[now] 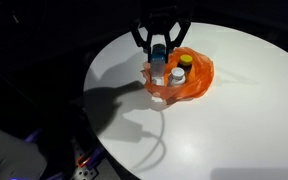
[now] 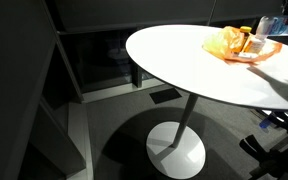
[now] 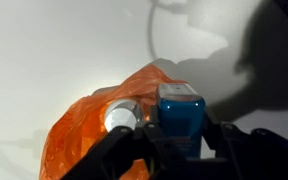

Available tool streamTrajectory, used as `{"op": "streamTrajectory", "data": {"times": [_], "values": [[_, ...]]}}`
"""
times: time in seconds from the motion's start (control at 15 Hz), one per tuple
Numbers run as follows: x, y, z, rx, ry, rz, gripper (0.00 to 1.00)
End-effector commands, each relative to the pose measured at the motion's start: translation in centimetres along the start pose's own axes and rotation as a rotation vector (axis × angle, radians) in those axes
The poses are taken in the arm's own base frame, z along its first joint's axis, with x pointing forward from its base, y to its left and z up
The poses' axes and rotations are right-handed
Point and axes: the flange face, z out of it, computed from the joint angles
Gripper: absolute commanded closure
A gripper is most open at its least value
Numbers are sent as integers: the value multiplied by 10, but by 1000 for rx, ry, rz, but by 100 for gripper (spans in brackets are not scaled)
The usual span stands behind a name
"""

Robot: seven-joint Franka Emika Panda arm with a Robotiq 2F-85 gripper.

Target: Put the box in the plastic

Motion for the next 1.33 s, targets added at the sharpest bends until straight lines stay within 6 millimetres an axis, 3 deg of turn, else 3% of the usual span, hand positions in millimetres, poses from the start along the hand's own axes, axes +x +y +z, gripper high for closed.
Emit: {"op": "streamTrajectory", "data": {"times": [0.0,0.33,0.93,1.27], "values": [[5,12,0,-21,-38,13,82],[15,22,12,-19,-60,-7,82],[61,23,16,-20,-75,-75,82],[73,28,19,-23,-75,-85,82]]}}
